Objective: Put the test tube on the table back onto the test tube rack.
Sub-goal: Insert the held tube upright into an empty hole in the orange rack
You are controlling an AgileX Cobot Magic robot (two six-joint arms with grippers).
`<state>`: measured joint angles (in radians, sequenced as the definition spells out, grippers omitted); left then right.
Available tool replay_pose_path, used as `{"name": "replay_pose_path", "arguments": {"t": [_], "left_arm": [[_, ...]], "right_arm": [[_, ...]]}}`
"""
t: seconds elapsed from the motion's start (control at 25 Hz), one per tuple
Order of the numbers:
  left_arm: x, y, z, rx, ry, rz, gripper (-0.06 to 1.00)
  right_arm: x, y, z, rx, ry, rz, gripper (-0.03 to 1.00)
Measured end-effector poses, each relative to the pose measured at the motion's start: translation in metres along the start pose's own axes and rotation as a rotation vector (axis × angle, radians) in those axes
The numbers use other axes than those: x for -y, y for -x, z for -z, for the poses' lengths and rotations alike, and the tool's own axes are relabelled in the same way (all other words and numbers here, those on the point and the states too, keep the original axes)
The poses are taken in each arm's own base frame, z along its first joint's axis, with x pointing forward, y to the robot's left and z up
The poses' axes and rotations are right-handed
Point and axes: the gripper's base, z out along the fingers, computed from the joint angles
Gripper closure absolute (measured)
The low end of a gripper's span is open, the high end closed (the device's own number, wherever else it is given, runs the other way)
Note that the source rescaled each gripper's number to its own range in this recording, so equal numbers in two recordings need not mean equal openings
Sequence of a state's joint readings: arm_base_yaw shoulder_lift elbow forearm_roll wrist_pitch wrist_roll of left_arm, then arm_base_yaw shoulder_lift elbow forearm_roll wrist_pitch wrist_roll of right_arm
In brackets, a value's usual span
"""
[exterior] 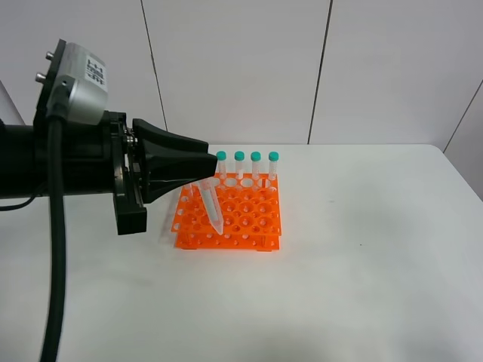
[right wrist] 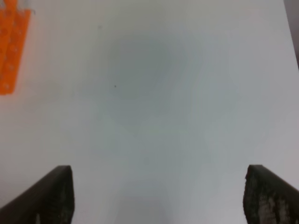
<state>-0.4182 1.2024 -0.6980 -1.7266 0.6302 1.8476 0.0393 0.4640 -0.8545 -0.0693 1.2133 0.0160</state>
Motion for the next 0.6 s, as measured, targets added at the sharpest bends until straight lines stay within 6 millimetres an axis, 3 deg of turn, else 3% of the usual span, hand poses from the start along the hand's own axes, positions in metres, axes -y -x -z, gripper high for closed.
{"name": "replay_pose_path", "arguments": {"t": [0.6], "left_arm": [[0.0,0.0,0.0,0.0,-0.002,0.03,0.94]], "right_arm": [[0.001,-0.01,0.015,0.077,0.0,-0.008,0.09]]}}
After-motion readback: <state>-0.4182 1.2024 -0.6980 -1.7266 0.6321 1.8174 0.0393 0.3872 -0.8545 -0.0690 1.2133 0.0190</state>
